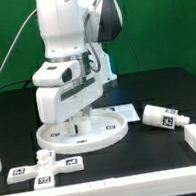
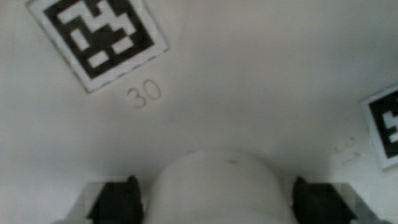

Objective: Assemble round table

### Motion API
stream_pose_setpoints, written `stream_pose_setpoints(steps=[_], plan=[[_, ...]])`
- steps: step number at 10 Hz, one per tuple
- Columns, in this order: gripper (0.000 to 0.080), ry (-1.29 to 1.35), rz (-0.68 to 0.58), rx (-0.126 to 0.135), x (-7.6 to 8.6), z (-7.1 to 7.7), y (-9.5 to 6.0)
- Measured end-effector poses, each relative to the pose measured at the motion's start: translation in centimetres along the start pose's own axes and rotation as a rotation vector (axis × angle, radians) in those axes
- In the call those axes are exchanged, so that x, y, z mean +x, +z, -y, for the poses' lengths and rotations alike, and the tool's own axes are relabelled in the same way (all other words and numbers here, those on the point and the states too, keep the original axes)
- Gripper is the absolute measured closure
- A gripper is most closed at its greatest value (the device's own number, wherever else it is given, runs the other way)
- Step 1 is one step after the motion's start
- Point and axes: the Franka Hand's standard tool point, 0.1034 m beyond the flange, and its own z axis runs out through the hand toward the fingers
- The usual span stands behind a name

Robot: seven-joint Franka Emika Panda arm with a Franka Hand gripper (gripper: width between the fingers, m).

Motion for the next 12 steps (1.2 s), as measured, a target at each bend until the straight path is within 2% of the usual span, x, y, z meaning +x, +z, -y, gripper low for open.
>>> stream_pose_setpoints(steps=[4,5,6,8,9,11,12], plan=[[0.0397,0.001,0.001,0.002,0.0,0.0,0.0],[0.0397,0.028,0.025,0.035,-0.1,-0.2,-0.5],[0.0397,0.050,0.035,0.043,0.3,-1.0,-1.4],[0.0396,0.086,0.060,0.057,2.4,-2.6,-4.0],[0.0396,0.093,0.060,0.049,3.6,-3.7,-4.7],[0.0396,0.136,0.067,0.043,6.2,-5.7,-5.7],[0.0395,0.139,0.063,0.031,7.6,-5.8,-5.8]])
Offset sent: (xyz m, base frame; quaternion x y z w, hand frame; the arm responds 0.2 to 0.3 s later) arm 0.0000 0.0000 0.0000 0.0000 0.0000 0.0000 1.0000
